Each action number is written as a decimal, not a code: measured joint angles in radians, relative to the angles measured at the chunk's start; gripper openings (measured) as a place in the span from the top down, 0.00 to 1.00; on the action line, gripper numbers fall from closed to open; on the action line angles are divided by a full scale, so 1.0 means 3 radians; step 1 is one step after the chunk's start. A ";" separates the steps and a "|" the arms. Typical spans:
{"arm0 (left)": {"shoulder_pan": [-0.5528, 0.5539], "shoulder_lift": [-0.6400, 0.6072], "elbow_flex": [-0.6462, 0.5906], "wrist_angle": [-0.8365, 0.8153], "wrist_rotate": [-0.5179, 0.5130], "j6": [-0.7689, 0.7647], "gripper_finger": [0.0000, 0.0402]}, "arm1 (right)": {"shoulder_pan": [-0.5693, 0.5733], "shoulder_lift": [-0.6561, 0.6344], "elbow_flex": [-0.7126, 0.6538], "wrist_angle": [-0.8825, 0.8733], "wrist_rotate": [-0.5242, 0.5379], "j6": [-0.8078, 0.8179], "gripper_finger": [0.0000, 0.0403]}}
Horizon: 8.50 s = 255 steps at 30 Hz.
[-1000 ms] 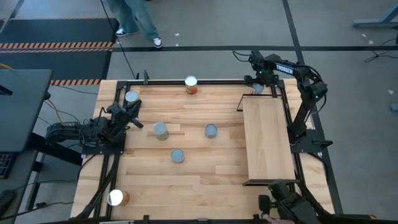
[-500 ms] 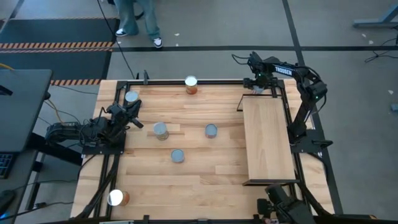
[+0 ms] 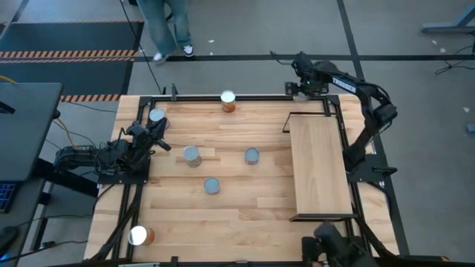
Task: Pick and place cans onto a shelf
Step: Put the canned carrots on the shelf, then put the small canned corn on the shelf, then put the bottom canned peaches on the shelf
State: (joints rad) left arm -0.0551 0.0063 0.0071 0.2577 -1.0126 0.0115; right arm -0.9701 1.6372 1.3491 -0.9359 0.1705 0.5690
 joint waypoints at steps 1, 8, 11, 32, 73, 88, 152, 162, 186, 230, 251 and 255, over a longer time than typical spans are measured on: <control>0.0000 0.0000 0.0000 0.0000 0.0001 -0.0001 0.94 | 0.0081 -0.0076 0.0097 -0.0061 0.0044 0.0045 0.28; 0.0000 0.0000 0.0000 0.0001 0.0005 -0.0001 0.94 | 0.0881 -0.0481 0.0850 -0.0905 0.0152 0.0448 0.28; 0.0000 0.0000 0.0000 0.0000 0.0007 -0.0002 0.94 | 0.1330 -0.0593 0.1108 -0.1447 0.0151 0.0816 0.28; -0.0005 0.0008 0.0141 0.0006 0.0048 0.0026 0.94 | 0.2243 -0.0768 -0.0046 -0.1826 0.0416 0.2144 0.27; -0.0005 0.0022 0.0343 0.0380 0.0941 -0.0003 0.94 | 0.2594 -0.0716 0.0799 -0.2116 -0.0197 0.1861 0.15; -0.0004 0.0022 0.0345 0.0459 0.0950 -0.0152 0.94 | 0.2384 -0.0712 0.0444 -0.0867 0.0445 0.1295 0.15; -0.0004 0.0023 0.0340 -0.0024 0.1287 -0.0843 0.94 | 0.2782 0.1224 0.0244 0.0575 -0.0631 -0.1929 0.11; -0.0004 0.0023 0.0340 -0.0016 0.1286 -0.0843 0.94 | 0.2789 0.0782 0.0244 0.0544 -0.0714 -0.1180 0.28; -0.0004 0.0023 0.0340 -0.0015 0.1286 -0.0845 0.94 | 0.2349 -0.1880 0.0249 -0.1895 0.0233 0.0875 0.27; -0.0004 0.0023 0.0342 -0.0004 0.1286 -0.0844 0.94 | 0.2150 -0.2437 -0.1096 -0.1728 0.0567 0.0424 0.14; -0.0004 0.0023 0.0342 -0.0004 0.1286 -0.0846 0.94 | 0.2196 -0.2435 -0.0422 -0.1263 0.0751 0.0065 0.14; -0.0005 0.0023 0.0342 -0.0004 0.1286 -0.0844 0.94 | 0.2331 -0.2431 -0.0350 -0.0398 0.0742 -0.0465 0.14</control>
State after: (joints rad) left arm -0.0566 0.0132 0.1097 0.2565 -0.6270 -0.2417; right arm -0.2709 0.9080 1.2442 -1.0552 0.3932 0.4294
